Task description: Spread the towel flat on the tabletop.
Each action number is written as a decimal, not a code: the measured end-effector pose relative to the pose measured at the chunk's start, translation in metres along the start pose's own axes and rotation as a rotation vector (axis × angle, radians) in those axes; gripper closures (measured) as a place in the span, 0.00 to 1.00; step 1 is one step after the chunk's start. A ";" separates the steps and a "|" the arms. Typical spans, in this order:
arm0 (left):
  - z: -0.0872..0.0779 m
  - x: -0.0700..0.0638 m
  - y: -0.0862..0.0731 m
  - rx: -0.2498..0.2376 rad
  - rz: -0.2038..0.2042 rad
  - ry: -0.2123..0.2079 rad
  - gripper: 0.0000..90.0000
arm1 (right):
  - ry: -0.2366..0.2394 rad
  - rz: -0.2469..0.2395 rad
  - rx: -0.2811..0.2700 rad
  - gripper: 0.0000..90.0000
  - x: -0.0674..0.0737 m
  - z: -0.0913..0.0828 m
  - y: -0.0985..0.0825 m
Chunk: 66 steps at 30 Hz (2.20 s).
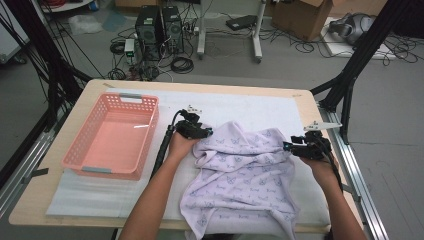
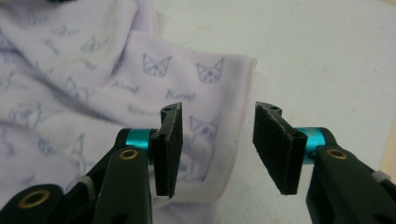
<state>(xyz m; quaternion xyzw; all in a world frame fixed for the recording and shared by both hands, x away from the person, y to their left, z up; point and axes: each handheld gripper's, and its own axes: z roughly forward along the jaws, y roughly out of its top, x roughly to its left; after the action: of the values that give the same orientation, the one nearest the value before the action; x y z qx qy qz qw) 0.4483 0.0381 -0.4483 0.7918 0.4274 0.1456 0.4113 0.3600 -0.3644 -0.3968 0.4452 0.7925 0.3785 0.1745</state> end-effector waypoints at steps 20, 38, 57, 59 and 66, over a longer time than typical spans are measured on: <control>-0.046 0.029 0.001 -0.191 -0.167 0.224 0.95 | -0.064 0.116 0.011 0.62 -0.026 0.042 0.034; -0.060 0.042 0.001 -0.244 -0.230 0.239 0.96 | -0.134 0.003 -0.177 0.95 -0.015 0.052 0.069; -0.030 0.041 -0.017 -0.035 -0.206 0.180 0.94 | -0.103 0.114 0.074 0.69 -0.045 0.076 0.050; -0.031 0.041 -0.018 -0.032 -0.203 0.176 0.94 | -0.144 0.106 0.066 0.71 -0.049 0.086 0.048; -0.031 0.042 -0.019 -0.040 -0.206 0.177 0.94 | -0.100 0.134 0.055 0.71 -0.051 0.118 0.055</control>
<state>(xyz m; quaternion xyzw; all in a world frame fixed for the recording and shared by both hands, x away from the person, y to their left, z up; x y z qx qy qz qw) 0.4444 0.0932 -0.4488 0.7195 0.5380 0.1804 0.4004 0.4918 -0.3377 -0.4353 0.5201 0.7614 0.3448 0.1757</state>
